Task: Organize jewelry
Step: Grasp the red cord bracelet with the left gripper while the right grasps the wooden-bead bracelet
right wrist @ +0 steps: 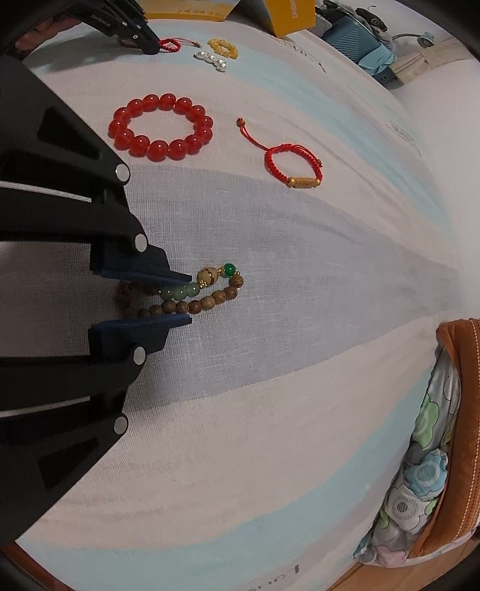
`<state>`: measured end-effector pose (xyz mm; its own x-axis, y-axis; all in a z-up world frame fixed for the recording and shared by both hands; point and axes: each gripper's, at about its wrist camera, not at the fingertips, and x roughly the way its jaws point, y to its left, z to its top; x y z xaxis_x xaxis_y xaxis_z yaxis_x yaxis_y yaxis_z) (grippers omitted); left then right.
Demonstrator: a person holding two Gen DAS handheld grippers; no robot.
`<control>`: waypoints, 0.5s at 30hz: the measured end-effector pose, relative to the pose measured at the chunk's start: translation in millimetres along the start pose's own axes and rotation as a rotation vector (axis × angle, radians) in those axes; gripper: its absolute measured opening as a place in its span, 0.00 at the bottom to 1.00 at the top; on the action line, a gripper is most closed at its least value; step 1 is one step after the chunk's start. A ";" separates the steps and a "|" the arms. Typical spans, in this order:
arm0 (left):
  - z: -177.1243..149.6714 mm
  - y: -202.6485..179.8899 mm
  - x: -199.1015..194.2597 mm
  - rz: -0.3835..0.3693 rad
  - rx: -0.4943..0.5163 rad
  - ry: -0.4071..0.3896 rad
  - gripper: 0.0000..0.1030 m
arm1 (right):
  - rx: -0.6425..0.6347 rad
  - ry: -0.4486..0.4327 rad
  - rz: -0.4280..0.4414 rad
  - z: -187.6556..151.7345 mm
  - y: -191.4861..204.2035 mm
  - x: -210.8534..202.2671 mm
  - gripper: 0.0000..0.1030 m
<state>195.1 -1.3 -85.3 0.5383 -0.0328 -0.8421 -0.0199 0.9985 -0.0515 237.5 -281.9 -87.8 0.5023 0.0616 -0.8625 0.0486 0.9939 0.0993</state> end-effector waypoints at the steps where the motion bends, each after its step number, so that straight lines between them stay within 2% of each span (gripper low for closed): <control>1: 0.1 0.8 -1.2 -0.002 -0.005 -0.002 0.09 | 0.005 -0.003 0.009 -0.2 0.2 -0.8 0.07; 15: 2.8 -1.3 -20.0 0.001 0.002 -0.038 0.09 | 0.001 -0.057 0.025 -1.1 4.4 -18.2 0.07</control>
<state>186.7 -1.9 -66.8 0.5701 -0.0299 -0.8210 -0.0188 0.9986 -0.0493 227.7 -278.5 -72.2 0.5521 0.0812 -0.8298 0.0362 0.9920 0.1212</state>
